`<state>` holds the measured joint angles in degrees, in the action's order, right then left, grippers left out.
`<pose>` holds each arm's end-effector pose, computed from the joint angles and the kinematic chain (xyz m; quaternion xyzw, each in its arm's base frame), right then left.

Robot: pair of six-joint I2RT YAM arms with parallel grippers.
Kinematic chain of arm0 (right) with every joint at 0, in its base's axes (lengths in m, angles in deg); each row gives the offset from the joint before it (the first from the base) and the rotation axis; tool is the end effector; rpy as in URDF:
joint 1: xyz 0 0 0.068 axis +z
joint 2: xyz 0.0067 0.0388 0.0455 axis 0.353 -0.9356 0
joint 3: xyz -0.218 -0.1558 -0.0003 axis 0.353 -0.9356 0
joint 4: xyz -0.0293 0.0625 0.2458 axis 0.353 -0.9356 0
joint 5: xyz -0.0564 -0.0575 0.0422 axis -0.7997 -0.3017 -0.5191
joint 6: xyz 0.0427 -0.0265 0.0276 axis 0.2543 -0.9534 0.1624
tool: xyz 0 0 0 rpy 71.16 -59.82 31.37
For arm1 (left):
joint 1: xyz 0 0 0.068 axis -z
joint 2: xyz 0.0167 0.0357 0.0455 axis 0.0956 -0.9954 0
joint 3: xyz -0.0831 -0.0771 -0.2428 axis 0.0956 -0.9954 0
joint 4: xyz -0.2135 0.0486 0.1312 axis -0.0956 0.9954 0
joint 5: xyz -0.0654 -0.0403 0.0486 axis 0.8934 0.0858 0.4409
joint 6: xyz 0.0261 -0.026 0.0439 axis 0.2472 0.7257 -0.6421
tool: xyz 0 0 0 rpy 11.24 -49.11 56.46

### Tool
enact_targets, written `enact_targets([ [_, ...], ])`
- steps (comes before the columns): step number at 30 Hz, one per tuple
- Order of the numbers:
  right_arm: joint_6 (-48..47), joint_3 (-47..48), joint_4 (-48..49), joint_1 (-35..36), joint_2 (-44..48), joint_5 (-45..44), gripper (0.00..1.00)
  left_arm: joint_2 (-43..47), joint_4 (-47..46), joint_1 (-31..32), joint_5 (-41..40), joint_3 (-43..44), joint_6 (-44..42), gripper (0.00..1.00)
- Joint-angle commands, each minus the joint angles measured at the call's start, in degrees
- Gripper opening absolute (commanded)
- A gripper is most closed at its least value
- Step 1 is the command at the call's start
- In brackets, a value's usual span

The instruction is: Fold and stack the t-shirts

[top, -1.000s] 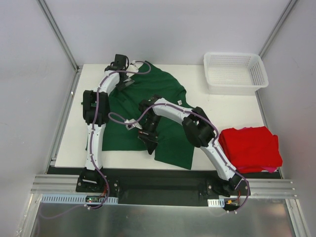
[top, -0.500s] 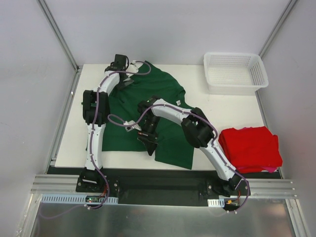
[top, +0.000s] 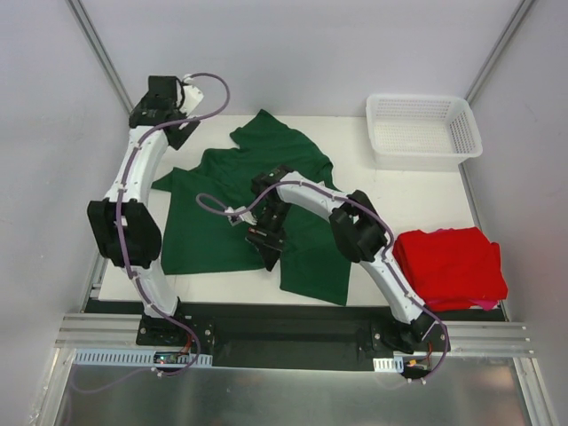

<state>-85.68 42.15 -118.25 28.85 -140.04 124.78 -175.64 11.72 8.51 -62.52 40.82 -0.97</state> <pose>0.2725 0.3641 0.1496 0.7241 -0.5687 -0.3899 0.0163 0.4282 -0.0099 0.3605 0.2859 0.8114 0.3085 0.4058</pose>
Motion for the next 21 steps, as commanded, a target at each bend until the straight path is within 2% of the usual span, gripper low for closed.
enact_targets([
  [1, 8.2, 0.4, 9.7, -4.6, 4.9, -6.3, 0.96, 4.4, 15.0, -4.3, 6.8, -9.1, 14.4, 0.99],
  [4, 10.8, 3.2, 12.3, -6.4, 6.0, -8.3, 0.96, 7.6, 16.9, -4.7, 12.9, -17.5, 17.0, 0.99],
  [10, 9.9, 4.3, 15.5, -8.3, 9.5, -11.3, 0.96, 7.4, 20.6, -4.8, 23.4, -25.2, 21.1, 0.99],
  [16, 6.1, 6.6, 9.4, -8.1, 7.3, -10.3, 0.96, 1.6, 20.5, -4.8, 24.7, -21.8, 22.2, 0.99],
  [21, 2.4, 4.2, 4.1, -7.7, 6.0, -6.6, 0.96, -1.7, 20.6, -4.8, 23.7, -17.1, 22.1, 0.99],
])
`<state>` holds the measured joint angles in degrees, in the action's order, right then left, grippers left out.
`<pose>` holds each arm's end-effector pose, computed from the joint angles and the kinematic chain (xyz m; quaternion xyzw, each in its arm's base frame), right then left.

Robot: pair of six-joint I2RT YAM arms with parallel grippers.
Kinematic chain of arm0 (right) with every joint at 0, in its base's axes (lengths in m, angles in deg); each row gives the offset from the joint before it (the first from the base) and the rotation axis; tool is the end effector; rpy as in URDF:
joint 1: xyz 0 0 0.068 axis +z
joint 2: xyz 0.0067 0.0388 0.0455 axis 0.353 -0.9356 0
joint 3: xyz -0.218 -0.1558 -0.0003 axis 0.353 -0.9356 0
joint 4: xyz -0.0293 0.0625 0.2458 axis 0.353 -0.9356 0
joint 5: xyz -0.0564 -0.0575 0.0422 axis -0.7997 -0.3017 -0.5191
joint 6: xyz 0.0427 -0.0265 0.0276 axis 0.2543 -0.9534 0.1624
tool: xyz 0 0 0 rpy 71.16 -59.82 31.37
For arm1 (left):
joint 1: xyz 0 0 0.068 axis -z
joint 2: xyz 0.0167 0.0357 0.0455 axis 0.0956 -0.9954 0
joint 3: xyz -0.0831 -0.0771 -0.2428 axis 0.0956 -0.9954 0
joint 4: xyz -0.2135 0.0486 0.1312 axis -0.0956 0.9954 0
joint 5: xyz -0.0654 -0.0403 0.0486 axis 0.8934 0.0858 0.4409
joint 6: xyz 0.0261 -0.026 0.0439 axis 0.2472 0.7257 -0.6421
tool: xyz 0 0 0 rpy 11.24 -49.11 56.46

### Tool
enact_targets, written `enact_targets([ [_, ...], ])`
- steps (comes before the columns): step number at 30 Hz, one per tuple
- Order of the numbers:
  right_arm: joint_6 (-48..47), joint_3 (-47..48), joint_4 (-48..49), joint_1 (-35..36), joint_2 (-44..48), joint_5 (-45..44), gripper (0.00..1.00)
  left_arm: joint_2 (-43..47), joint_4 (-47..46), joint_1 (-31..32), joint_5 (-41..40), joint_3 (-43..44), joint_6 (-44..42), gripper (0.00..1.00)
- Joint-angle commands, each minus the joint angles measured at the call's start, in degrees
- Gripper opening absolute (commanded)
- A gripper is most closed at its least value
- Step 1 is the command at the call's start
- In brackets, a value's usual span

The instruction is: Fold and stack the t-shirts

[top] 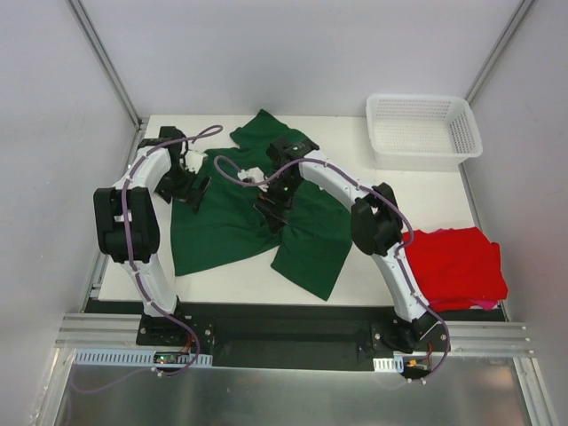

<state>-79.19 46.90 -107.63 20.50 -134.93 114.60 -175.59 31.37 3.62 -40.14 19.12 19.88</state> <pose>0.3435 0.3318 0.2078 -0.7016 0.6321 0.2919 0.1516 0.3701 0.0091 0.2165 0.2071 0.9646 0.0025 0.1631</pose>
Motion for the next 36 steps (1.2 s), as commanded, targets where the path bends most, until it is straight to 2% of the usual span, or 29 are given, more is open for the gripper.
enact_targets([
  [1, -5.0, -2.5, -6.6, 0.9, 0.8, 5.0, 0.96, -1.9, 0.9, 0.2, 0.6, 5.8, 1.2, 0.99],
  [4, -8.4, -3.7, -7.8, 2.0, -0.1, 8.0, 0.96, -2.1, 0.9, 0.1, -0.9, 7.0, 1.1, 0.99],
  [9, -14.6, 0.2, -13.7, 4.4, -4.3, 12.9, 0.96, -1.3, 1.1, 0.2, -1.7, 5.8, 0.8, 0.99],
  [17, -19.2, 0.1, -16.1, 7.8, -8.3, 18.9, 0.96, -1.1, 1.1, 0.4, -3.7, 4.6, 0.7, 0.99],
  [23, -21.1, -2.8, -16.4, 9.7, -8.5, 20.8, 0.96, -3.7, 1.0, 0.6, -3.9, 8.7, -0.1, 0.99],
  [30, -21.4, -3.8, -17.5, 13.6, -9.1, 25.1, 0.96, -10.2, 1.0, 1.2, -3.9, 18.7, -0.5, 0.99],
  [36, -22.3, -2.5, -21.0, 16.3, -8.7, 28.2, 0.96, -11.6, 1.1, 1.7, -4.5, 20.5, 0.0, 0.99],
])
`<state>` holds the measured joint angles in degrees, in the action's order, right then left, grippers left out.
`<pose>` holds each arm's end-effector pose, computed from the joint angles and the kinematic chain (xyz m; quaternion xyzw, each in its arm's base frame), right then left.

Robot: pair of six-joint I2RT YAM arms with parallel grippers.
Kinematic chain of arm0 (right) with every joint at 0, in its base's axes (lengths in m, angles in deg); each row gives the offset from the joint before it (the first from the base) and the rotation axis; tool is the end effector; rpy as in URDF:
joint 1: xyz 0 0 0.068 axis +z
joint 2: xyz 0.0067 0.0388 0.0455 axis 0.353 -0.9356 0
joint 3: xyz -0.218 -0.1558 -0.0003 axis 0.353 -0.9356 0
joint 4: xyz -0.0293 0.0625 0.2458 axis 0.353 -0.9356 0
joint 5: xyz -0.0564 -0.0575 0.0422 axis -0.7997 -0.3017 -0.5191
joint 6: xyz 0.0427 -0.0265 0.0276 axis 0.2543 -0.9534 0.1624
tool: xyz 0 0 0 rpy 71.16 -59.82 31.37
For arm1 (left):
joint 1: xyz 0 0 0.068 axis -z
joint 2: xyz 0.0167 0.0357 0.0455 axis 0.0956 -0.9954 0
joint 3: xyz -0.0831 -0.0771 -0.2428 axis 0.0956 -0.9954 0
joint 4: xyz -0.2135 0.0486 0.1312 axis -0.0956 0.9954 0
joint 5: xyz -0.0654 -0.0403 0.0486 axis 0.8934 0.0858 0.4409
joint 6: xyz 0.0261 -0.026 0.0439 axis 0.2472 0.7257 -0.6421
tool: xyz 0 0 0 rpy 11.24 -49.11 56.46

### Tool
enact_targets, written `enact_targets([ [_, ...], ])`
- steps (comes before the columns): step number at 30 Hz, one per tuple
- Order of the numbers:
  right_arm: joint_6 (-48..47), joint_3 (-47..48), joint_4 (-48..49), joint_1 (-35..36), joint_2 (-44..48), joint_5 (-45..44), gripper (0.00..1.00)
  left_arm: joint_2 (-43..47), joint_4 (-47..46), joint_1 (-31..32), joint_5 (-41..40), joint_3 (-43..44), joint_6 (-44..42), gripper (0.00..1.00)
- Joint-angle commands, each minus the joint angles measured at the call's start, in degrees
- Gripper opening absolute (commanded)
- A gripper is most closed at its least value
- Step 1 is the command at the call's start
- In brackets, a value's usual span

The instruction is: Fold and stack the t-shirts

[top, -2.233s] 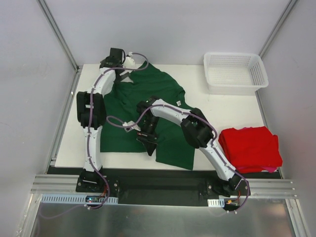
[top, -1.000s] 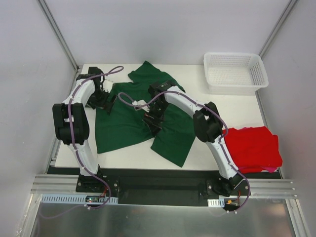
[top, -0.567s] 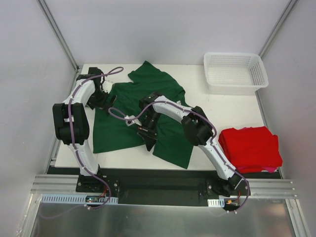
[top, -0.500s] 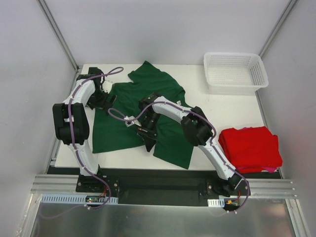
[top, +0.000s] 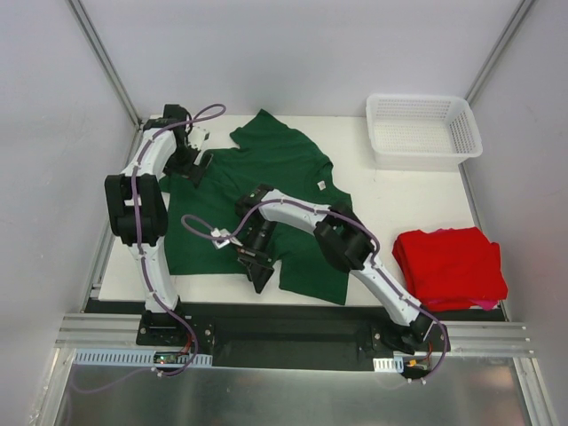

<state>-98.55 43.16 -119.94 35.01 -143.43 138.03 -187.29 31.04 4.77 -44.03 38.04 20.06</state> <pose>0.2283 0.3962 0.1357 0.7513 -0.4360 -0.4954 0.0099 0.4359 0.0053 0.2333 0.2076 0.9522 0.0478 0.2187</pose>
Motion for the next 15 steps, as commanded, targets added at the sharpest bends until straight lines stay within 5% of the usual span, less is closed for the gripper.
enact_targets([
  [1, -4.7, 2.6, -12.1, 1.6, 0.1, 5.3, 0.96, 0.1, 1.4, 0.5, -0.5, 1.2, 0.0, 0.99],
  [7, 1.7, 11.3, -12.9, -1.8, 6.2, 9.9, 0.96, 1.3, 1.4, 2.3, 1.0, -2.0, 1.3, 0.99],
  [11, 18.6, 5.5, 4.6, -6.5, 13.4, 1.0, 0.96, 4.1, 1.3, 3.1, 2.8, -5.4, 2.7, 0.99],
  [15, 22.9, 0.6, 16.7, -12.6, 16.5, -13.7, 0.96, 7.6, 1.4, 3.9, 3.7, -11.1, 3.7, 0.99],
])
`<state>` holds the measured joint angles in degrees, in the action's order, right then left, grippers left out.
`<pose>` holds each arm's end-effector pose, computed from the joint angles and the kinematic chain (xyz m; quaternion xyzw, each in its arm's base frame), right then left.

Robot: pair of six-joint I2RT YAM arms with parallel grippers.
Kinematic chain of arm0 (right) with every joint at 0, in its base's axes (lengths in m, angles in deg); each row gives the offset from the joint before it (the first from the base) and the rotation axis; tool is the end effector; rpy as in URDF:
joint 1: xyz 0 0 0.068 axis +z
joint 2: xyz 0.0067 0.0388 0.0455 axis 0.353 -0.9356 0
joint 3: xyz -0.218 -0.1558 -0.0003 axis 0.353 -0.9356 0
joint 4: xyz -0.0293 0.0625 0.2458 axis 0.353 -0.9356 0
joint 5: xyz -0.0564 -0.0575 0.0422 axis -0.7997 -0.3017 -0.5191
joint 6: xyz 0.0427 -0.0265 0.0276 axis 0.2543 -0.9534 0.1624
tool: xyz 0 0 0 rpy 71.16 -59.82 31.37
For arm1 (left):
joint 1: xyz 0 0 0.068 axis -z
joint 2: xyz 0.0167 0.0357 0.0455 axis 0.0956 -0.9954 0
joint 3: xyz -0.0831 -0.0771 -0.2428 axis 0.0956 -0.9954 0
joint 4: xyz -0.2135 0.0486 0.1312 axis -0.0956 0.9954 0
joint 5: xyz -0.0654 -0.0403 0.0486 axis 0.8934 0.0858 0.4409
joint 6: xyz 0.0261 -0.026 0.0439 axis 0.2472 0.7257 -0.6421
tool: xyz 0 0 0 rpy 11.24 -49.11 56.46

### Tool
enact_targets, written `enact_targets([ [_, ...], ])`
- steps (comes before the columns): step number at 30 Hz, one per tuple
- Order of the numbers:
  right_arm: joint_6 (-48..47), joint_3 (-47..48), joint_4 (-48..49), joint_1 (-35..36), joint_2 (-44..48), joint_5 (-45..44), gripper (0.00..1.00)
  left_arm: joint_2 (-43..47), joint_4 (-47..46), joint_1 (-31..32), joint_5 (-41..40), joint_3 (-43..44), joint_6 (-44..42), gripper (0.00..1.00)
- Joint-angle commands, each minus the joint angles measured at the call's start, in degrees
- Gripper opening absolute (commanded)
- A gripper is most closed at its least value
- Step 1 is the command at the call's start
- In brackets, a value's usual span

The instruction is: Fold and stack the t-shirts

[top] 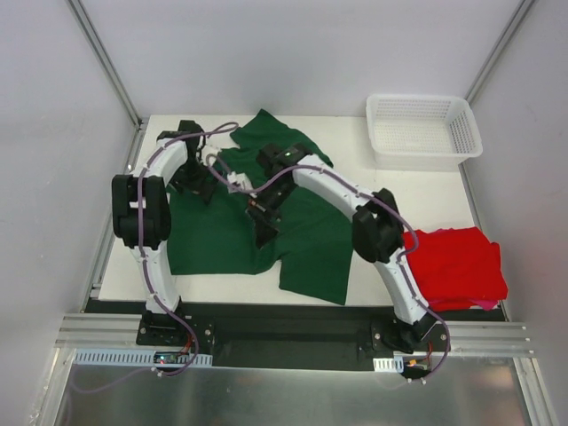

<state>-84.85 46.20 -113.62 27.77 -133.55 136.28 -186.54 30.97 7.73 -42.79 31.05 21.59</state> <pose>0.2800 0.3674 0.2237 -0.7148 0.5053 0.4713 0.1077 0.4191 -0.0175 0.2034 0.2235 0.9595 0.0189 0.1706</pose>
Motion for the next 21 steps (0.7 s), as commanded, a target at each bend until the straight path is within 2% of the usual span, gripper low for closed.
enact_targets([
  [1, 9.4, -2.9, 13.3, -6.3, 6.6, -12.8, 0.96, 7.6, 1.2, 1.0, 2.4, -5.3, 2.3, 0.99],
  [5, 15.1, -5.7, 26.4, -10.3, 6.9, -22.7, 0.96, 13.6, 0.7, 1.1, 0.7, -12.8, 2.6, 0.99],
  [8, 17.6, -1.9, 33.2, -12.8, 4.0, -26.9, 0.96, 18.9, 0.7, 1.1, -0.7, -17.9, 2.6, 0.99],
  [11, 19.6, 2.8, 36.8, -14.1, -0.2, -28.5, 0.96, 24.0, 0.6, 1.1, -1.2, -23.8, 2.3, 0.99],
  [17, 25.9, 0.9, 54.8, -14.3, -2.5, -28.5, 0.96, 32.2, 0.0, 1.6, 1.4, -34.0, 2.7, 0.99],
  [18, 26.6, -0.9, 60.2, -14.3, -2.5, -27.9, 0.96, 32.5, -0.1, 1.8, 1.9, -35.1, 2.6, 0.99],
  [21, 28.5, -0.8, 66.5, -13.7, -4.0, -26.5, 0.96, 33.7, -0.3, 2.2, 2.1, -38.9, 2.2, 0.99],
])
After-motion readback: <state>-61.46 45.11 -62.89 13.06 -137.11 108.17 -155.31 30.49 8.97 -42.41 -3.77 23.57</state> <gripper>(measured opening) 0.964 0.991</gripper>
